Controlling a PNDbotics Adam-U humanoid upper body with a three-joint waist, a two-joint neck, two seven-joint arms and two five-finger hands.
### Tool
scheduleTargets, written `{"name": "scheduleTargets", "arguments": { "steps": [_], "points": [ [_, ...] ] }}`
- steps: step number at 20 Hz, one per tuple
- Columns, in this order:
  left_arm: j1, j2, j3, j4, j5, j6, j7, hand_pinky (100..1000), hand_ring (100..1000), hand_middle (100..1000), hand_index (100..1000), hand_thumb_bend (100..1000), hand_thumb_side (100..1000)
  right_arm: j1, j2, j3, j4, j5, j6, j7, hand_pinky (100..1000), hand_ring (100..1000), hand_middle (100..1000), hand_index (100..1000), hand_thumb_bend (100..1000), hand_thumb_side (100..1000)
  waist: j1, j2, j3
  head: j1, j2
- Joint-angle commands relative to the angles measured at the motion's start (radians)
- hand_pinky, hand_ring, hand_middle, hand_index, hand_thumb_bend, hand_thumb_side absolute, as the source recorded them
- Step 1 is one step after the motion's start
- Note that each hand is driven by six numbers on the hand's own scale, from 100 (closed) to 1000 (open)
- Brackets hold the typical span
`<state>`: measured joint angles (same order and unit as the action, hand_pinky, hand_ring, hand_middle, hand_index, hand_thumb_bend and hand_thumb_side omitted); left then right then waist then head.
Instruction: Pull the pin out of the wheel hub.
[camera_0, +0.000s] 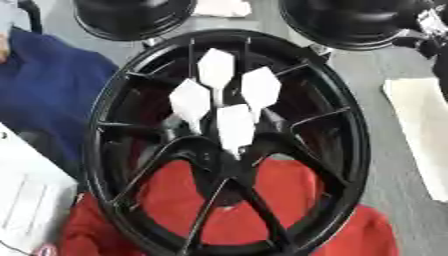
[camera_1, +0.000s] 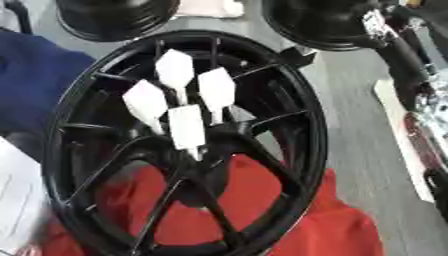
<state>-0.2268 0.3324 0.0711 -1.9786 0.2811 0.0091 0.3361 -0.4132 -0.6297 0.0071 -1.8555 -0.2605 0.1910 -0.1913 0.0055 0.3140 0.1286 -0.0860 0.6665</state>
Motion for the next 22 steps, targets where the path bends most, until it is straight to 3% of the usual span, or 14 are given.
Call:
{"name": "scheduleTargets", "arguments": {
  "steps": [1,7,13,19,22],
  "points": [
    [-0.009,0.015,0.004,-0.021,0.004,-0.005,-0.001,783,796,662,719,271,624,-0.016,-0.043,-0.005,-0.025,0.012,-0.004,0.01,794,858,721,734,100,633,0.0,-0.023,0.001,-0.002,0.006],
    [0.001,0.025,-0.001,-0.021,0.007,0.001,-0.004,783,796,661,721,264,631,-0.08,-0.188,0.032,-0.076,0.135,-0.012,0.182,805,861,736,758,100,584,-0.003,-0.034,-0.001,-0.013,0.023],
    [0.011,0.036,-0.005,-0.021,0.011,0.012,-0.002,784,798,663,721,262,631,-0.204,-0.352,0.102,-0.076,0.237,-0.055,0.515,822,867,753,789,100,511,-0.01,-0.041,0.002,-0.024,0.038],
    [0.017,0.046,-0.011,-0.021,0.009,0.017,-0.008,784,798,662,720,259,633,-0.371,-0.383,0.183,-0.019,0.312,-0.167,0.917,855,888,785,831,100,535,-0.02,-0.051,0.003,-0.029,0.044],
    [0.021,0.05,-0.014,-0.021,0.009,0.02,-0.012,784,798,662,719,258,634,-0.453,-0.374,0.227,0.028,0.337,-0.216,1.059,869,899,800,843,100,557,-0.027,-0.054,0.004,-0.026,0.043]
  ]
}}
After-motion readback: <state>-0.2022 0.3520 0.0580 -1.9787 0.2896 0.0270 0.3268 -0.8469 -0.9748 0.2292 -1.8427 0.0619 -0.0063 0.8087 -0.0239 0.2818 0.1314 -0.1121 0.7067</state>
